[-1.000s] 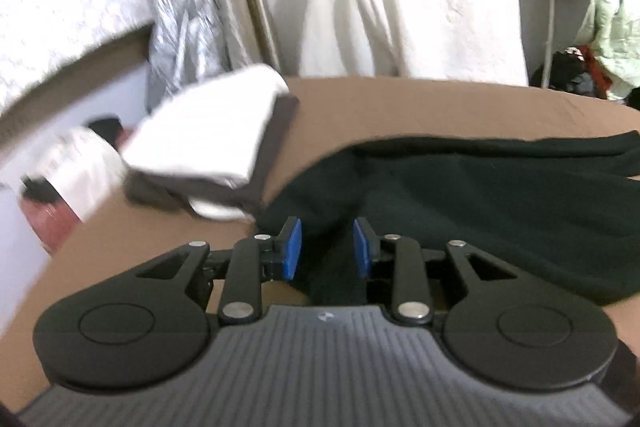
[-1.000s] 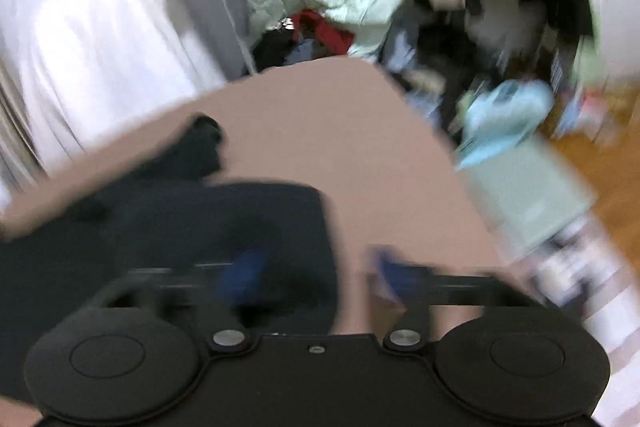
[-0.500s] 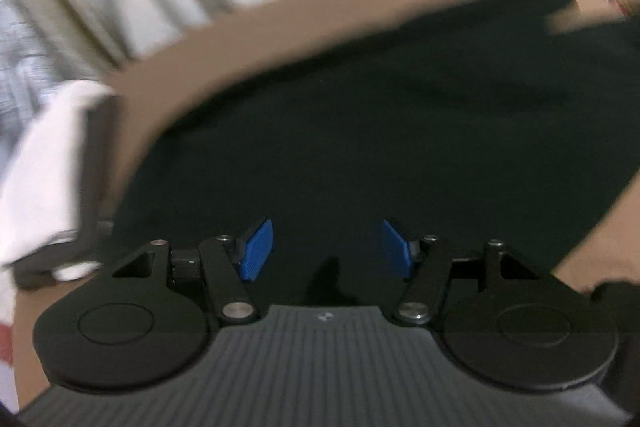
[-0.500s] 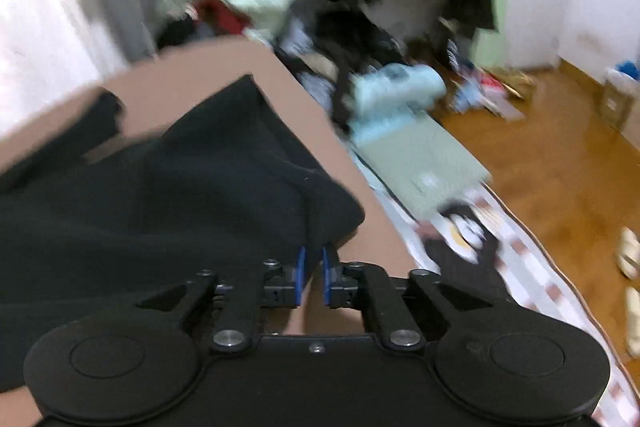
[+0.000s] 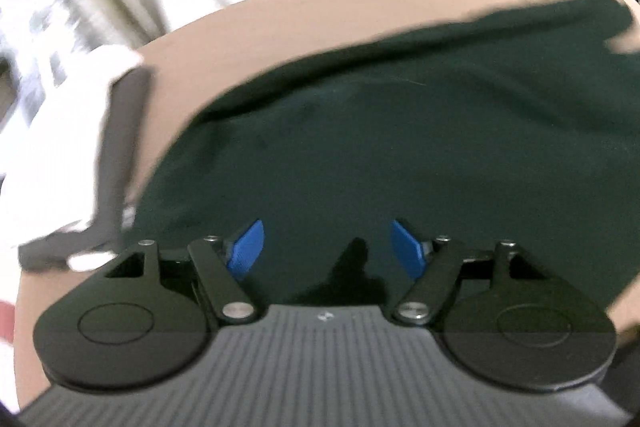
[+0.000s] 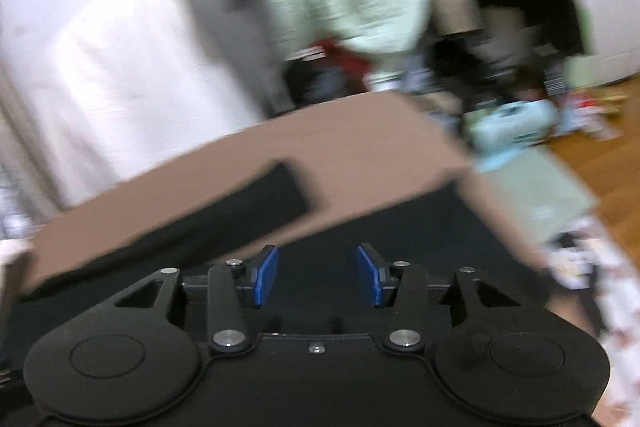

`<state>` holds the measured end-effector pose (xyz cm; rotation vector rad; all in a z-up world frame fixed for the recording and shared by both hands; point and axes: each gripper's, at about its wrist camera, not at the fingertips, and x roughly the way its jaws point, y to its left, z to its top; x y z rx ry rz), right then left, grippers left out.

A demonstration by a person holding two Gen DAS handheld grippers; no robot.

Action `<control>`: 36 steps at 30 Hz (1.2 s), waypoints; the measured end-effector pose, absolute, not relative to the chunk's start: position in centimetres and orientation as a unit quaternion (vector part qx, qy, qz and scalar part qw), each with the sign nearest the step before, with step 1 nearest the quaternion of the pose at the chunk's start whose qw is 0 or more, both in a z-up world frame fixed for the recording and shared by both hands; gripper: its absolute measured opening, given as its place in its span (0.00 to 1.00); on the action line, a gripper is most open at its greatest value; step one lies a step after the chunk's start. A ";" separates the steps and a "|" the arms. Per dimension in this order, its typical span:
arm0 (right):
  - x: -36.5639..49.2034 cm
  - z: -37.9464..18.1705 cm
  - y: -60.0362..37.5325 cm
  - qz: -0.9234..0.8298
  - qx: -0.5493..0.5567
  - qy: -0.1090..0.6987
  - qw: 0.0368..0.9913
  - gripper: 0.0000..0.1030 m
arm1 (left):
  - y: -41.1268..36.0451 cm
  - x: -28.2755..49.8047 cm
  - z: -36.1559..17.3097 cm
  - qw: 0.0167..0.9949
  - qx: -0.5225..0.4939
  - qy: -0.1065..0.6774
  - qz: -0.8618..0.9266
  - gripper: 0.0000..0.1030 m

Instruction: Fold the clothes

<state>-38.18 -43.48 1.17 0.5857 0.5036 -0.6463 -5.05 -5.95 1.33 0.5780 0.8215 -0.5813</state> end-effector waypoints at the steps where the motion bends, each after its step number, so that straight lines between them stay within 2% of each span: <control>1: -36.1 1.4 -43.0 -0.284 0.288 0.242 0.882 0.48 | -5.0 -3.4 2.0 0.842 0.264 0.392 -0.259 0.68; 2: -33.8 1.6 -42.4 -0.261 0.290 0.248 0.887 0.48 | -4.0 -1.6 2.4 0.850 0.258 0.392 -0.240 0.69; 4: -29.1 2.1 -41.2 -0.219 0.278 0.271 0.895 0.48 | -1.8 2.0 3.4 0.864 0.244 0.392 -0.201 0.79; 6: -24.9 2.7 -39.8 -0.186 0.251 0.294 0.903 0.49 | 1.0 5.5 2.8 0.869 0.239 0.406 -0.151 0.83; 8: -21.4 3.0 -39.0 -0.160 0.227 0.306 0.911 0.57 | 4.3 8.0 1.0 0.866 0.229 0.433 -0.102 0.83; 9: -19.9 3.0 -39.0 -0.151 0.218 0.309 0.913 0.65 | 5.8 8.7 -0.3 0.866 0.205 0.449 -0.084 0.83; 10: -18.6 2.7 -39.4 -0.148 0.215 0.313 0.913 0.71 | 7.8 9.6 -1.7 0.859 0.158 0.481 -0.075 0.83; 14: -16.4 -0.8 -42.4 -0.178 0.247 0.321 0.897 0.72 | 14.6 12.5 -4.8 0.820 -0.087 0.559 -0.082 0.83; 19: -19.1 -6.0 -46.7 -0.250 0.322 0.318 0.856 0.72 | 17.4 14.1 -6.6 0.763 -0.260 0.588 -0.068 0.84; 23: -19.1 -7.5 -47.5 -0.255 0.330 0.320 0.851 0.72 | 14.7 13.4 -7.2 0.778 -0.151 0.607 -0.058 0.84; 25: -19.1 -8.2 -47.9 -0.257 0.334 0.322 0.848 0.72 | 14.1 13.6 -6.9 0.781 -0.143 0.605 -0.059 0.84; 27: -19.1 -9.0 -48.3 -0.260 0.338 0.323 0.845 0.74 | 14.2 13.7 -7.3 0.770 -0.180 0.608 -0.066 0.90; 28: -19.1 -9.4 -48.5 -0.261 0.340 0.323 0.844 0.79 | 14.3 13.7 -7.5 0.764 -0.200 0.610 -0.069 0.95; 29: -19.1 -9.7 -48.7 -0.262 0.342 0.324 0.842 0.81 | 14.5 13.6 -8.1 0.752 -0.225 0.615 -0.069 0.96; 31: -18.7 -10.4 -48.5 -0.262 0.327 0.331 0.845 0.95 | 14.6 13.5 -9.1 0.737 -0.260 0.620 -0.068 0.99; 34: -16.9 -10.5 -46.3 -0.262 0.236 0.365 0.861 0.98 | 14.0 13.9 -8.9 0.742 -0.263 0.613 -0.073 1.00; 36: -16.3 -10.3 -45.6 -0.265 0.214 0.366 0.866 0.98 | 13.4 14.0 -8.9 0.748 -0.265 0.603 -0.079 1.00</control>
